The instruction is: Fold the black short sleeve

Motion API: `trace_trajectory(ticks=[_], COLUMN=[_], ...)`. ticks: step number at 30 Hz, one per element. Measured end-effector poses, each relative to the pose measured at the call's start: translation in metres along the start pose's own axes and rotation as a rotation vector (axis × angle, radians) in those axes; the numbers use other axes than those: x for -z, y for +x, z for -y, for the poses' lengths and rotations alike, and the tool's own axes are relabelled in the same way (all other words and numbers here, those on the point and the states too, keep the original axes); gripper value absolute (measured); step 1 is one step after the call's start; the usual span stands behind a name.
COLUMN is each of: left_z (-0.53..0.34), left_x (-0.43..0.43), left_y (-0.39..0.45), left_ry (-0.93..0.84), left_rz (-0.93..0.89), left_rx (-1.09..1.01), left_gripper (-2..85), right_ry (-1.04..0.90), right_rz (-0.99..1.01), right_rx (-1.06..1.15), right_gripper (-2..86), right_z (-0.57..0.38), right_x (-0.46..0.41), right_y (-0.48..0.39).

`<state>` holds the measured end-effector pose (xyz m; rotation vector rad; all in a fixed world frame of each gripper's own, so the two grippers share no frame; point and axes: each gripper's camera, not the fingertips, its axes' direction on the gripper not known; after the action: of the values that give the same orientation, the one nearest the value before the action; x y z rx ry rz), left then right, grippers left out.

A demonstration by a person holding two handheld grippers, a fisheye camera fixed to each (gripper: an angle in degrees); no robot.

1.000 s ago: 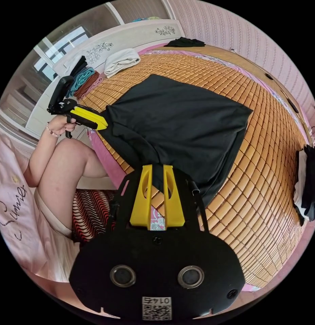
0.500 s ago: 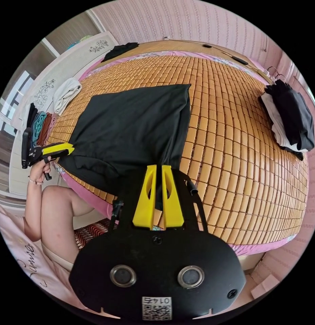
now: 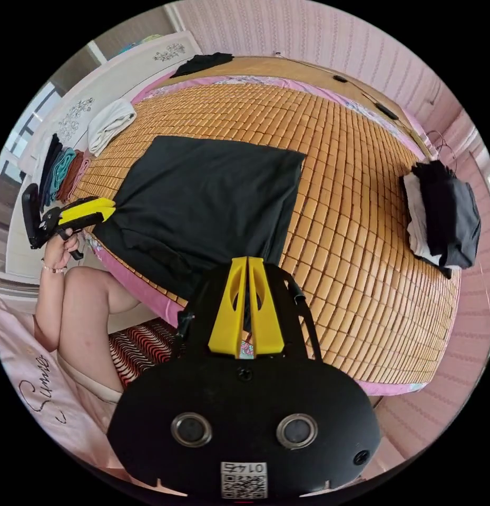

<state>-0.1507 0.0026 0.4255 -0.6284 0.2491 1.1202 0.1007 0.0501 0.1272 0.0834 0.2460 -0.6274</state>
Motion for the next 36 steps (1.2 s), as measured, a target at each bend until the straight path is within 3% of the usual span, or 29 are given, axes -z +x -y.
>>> trace_trajectory(ticks=[5,10,12,13,17,21,26,36], left_z=[0.015,0.018,0.017,0.017,0.021,0.021,0.020,0.022], left_x=[-0.042,-0.062,-0.072,-0.071,-0.067,-0.062,-0.063,-0.057], left_y=[0.027,0.029,0.032,0.033,0.035,0.046,0.048,0.059], left_ry=[0.023,-0.119,-0.185,-0.185,-0.201,-0.198,-0.207,-0.204], left_rz=[-0.097,-0.075,-0.110,-0.110,-0.137,-0.127,-0.150,-0.171], left_rx=[-0.034,-0.089,-0.128,-0.148,-0.196,-0.277,-0.271,-0.302], left_gripper=[3.9,0.9,-0.3,-0.5,-0.9,-1.0,-1.0,-0.4], right_ry=[0.013,-0.122,-0.290,-0.252,-0.393,-0.364,-0.515,-0.441], right_rz=[-0.078,-0.178,-0.199,-0.175,-0.193,-0.228,-0.218,-0.179], right_rx=[0.369,0.497,0.504,0.476,0.499,0.457,0.429,0.398], right_gripper=[-0.5,-0.6,-0.6,-0.6,-0.7,-0.5,-0.5,-0.5], right_z=[0.124,0.218,0.237,0.246,0.276,0.303,0.322,0.320], right_x=[-0.023,-0.080,-0.115,-0.113,-0.114,-0.117,-0.134,-0.124], right_y=[-0.089,-0.139,-0.144,-0.144,-0.154,-0.152,-0.143,-0.110])
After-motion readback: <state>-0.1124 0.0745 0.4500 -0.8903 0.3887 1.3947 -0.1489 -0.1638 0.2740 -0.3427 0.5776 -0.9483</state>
